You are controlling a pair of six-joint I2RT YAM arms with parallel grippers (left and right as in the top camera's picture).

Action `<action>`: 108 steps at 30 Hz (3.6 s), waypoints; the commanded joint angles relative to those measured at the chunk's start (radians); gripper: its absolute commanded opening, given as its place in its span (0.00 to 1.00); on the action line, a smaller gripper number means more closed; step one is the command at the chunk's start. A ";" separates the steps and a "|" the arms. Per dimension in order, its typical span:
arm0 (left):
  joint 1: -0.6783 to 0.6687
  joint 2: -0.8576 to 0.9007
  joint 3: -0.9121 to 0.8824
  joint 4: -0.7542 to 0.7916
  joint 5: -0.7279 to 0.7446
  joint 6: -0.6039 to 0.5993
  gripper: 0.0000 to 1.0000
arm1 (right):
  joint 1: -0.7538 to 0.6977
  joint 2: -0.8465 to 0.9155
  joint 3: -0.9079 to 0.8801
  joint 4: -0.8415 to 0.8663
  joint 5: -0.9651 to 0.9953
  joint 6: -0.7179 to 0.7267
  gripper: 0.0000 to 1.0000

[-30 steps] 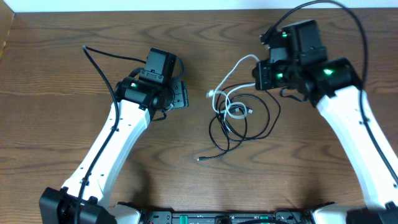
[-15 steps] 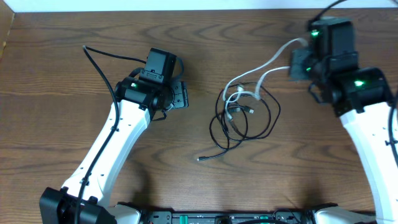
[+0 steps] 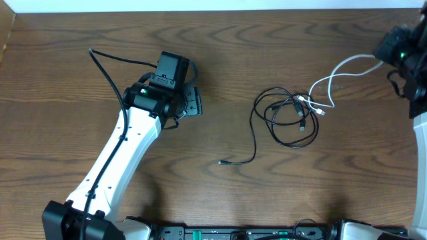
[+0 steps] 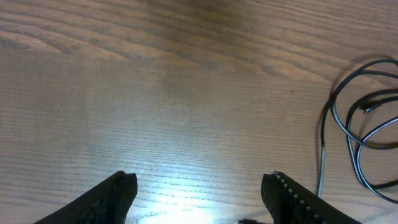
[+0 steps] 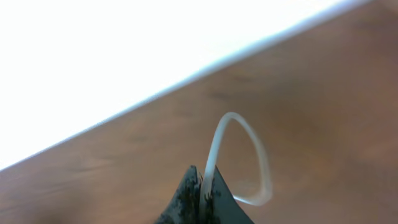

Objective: Untangle cables

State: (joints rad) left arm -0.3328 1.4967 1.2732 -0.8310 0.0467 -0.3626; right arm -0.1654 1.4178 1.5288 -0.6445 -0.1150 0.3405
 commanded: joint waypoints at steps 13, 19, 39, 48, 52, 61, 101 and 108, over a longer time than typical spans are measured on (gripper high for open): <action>0.002 0.000 -0.011 -0.002 -0.002 -0.002 0.70 | 0.008 -0.026 0.014 0.453 -0.635 0.090 0.01; 0.001 0.000 -0.011 0.021 0.100 -0.002 0.70 | 0.010 -0.026 0.014 0.201 -0.381 0.014 0.01; -0.272 0.298 -0.011 0.592 0.395 0.056 0.91 | 0.036 -0.026 0.014 0.187 -0.498 -0.004 0.01; -0.359 0.467 -0.011 0.793 0.383 0.056 0.91 | 0.036 -0.026 0.014 0.176 -0.498 -0.004 0.01; -0.364 0.518 -0.011 0.845 0.366 0.056 0.91 | 0.036 -0.026 0.014 0.171 -0.498 -0.004 0.01; -0.373 0.588 -0.011 0.951 0.277 0.055 0.88 | 0.036 -0.026 0.014 0.137 -0.498 -0.004 0.01; -0.136 0.483 -0.011 0.329 0.229 0.126 0.07 | -0.342 -0.026 0.014 -0.109 -0.007 0.071 0.01; -0.136 0.483 -0.011 0.319 0.233 0.126 0.08 | -0.342 -0.026 0.014 -0.063 -0.298 -0.023 0.01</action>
State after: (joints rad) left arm -0.4717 1.9934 1.2648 -0.5026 0.2859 -0.2535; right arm -0.4995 1.4048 1.5356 -0.7425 -0.2134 0.3927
